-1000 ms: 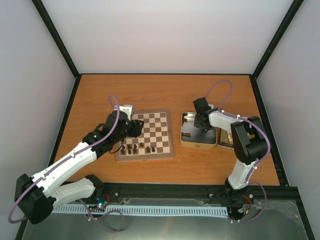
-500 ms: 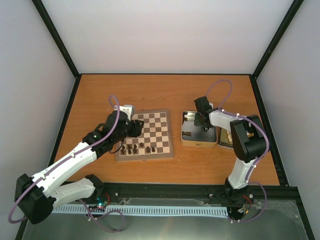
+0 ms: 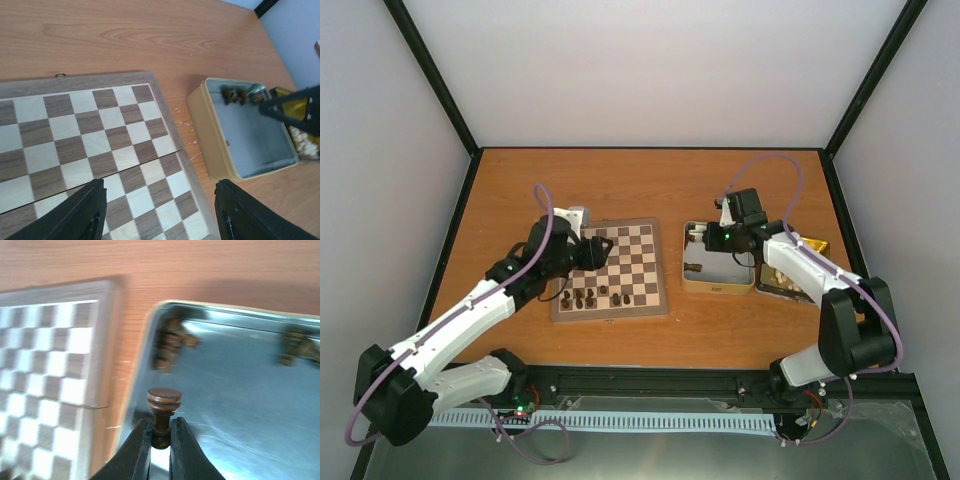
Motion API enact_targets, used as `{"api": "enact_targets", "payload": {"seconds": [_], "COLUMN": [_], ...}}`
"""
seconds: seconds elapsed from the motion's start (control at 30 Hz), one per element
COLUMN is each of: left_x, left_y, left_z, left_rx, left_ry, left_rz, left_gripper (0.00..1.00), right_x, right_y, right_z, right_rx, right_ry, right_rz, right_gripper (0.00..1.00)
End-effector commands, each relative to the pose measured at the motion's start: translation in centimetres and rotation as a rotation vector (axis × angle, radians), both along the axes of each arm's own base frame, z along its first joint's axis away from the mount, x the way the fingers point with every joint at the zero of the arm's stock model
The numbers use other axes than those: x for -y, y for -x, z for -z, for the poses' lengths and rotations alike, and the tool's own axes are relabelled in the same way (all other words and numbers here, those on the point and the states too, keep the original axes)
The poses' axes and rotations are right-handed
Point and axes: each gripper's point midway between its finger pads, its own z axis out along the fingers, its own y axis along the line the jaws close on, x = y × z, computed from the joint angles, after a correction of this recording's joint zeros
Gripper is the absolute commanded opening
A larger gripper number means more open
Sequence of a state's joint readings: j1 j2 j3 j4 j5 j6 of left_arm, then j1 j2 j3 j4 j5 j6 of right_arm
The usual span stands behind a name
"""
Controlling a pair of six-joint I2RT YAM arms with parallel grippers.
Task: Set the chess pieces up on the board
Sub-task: Pick up the chess piece from the storage box, then place the chess piece on the chessboard.
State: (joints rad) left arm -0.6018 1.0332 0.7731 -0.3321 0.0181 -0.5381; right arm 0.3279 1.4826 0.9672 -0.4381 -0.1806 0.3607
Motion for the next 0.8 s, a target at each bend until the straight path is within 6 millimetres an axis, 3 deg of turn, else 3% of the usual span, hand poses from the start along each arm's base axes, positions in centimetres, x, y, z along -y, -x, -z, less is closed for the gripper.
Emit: {"api": "enact_targets", "payload": {"seconds": [0.0, 0.13, 0.23, 0.3, 0.4, 0.53, 0.63, 0.77], "left_x": [2.2, 4.5, 5.5, 5.5, 4.8, 3.2, 1.9, 0.5], "left_y": [-0.3, 0.6, 1.1, 1.0, 0.5, -0.6, -1.4, -1.6], "left_z": [-2.9, -5.3, -5.5, -5.1, -4.1, -2.4, -1.3, 0.6], "left_rx": [-0.035, -0.044, -0.069, -0.077, -0.08, -0.083, -0.064, -0.083], "left_ry": [0.231, 0.354, 0.403, 0.403, 0.369, 0.283, 0.218, 0.135], "left_rz": [0.113, 0.245, 0.301, 0.301, 0.25, 0.145, 0.072, 0.01], "left_gripper": [0.62, 0.71, 0.72, 0.72, 0.73, 0.73, 0.73, 0.73], "right_x": [-5.4, -9.0, -11.1, -11.9, -12.3, -13.5, -14.2, -13.7], "right_y": [2.2, 4.6, 6.6, 7.2, 6.5, 7.3, 9.5, 12.3], "right_z": [-3.9, -7.4, -9.3, -9.8, -9.6, -6.2, -3.4, 0.1], "right_rx": [0.114, 0.175, 0.2, 0.199, 0.12, -0.171, -0.357, -0.565], "right_ry": [-0.261, -0.433, -0.52, -0.542, -0.565, -0.577, -0.548, -0.492], "right_rz": [-0.309, -0.514, -0.652, -0.691, -0.631, -0.516, -0.456, -0.359], "right_gripper": [0.07, 0.09, 0.1, 0.11, 0.14, 0.11, 0.11, 0.11]}}
